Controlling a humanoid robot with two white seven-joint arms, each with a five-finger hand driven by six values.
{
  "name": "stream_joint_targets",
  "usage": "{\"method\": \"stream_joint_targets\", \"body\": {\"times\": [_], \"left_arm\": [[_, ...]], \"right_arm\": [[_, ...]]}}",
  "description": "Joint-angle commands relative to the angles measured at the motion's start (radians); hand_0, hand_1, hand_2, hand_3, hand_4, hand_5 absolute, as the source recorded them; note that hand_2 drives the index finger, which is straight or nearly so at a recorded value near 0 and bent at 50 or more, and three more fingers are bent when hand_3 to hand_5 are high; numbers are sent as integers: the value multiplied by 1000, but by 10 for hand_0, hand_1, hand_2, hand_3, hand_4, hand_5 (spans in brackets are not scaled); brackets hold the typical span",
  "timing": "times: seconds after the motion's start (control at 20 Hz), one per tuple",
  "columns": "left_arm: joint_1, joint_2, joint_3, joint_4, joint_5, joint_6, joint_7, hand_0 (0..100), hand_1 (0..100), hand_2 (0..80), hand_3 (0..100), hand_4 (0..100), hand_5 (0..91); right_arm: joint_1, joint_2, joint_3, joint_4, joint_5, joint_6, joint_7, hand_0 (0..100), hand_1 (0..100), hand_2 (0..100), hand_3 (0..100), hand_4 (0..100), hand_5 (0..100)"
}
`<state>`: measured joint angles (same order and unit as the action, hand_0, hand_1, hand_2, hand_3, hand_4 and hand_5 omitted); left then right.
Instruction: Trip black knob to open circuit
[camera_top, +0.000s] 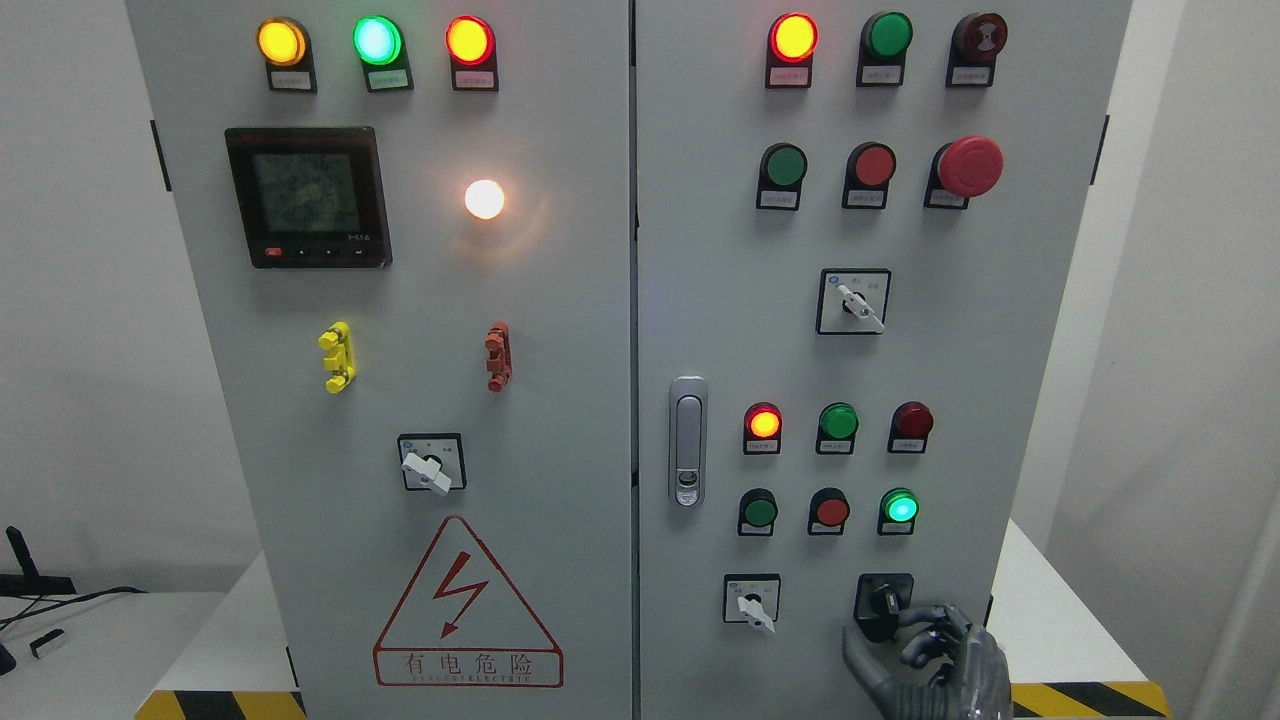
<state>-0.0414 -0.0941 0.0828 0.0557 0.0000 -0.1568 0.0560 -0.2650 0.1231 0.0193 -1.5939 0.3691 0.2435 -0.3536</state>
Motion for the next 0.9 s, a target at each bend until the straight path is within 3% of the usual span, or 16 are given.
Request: {"method": "stream_joint_targets", "body": {"times": [0.0, 0.35, 0.5, 0.65, 0.75, 0.85], "left_arm": [[0, 1, 0, 0, -31, 0, -1, 120, 389, 0, 0, 0, 0], [0, -1, 0, 0, -31, 0, -1, 120, 389, 0, 0, 0, 0], [0, 1, 0, 1, -31, 0, -1, 120, 389, 0, 0, 0, 0], [0, 1, 0, 0, -31, 0, -1, 120, 389, 0, 0, 0, 0], [0, 1, 0, 0, -31, 0, -1, 120, 389, 0, 0, 0, 0], [0, 1, 0, 0, -31, 0, -1, 120, 389, 0, 0, 0, 0]], "right_arm": [[9, -3, -7, 0, -1, -15, -1, 0, 839, 543, 864, 837, 926], [32, -19, -18, -15, -4, -47, -1, 5, 835, 537, 864, 838, 923], [65, -22, -28, -15, -6, -139, -1, 12, 829, 513, 843, 819, 915], [107, -42, -30, -17, -7, -226, 2, 53, 816, 469, 792, 750, 820], [136, -53, -35, -26, -19, -278, 53, 80, 793, 440, 734, 686, 717], [182, -63, -39, -66, -62, -341, 114, 90, 747, 378, 616, 591, 625]]}}
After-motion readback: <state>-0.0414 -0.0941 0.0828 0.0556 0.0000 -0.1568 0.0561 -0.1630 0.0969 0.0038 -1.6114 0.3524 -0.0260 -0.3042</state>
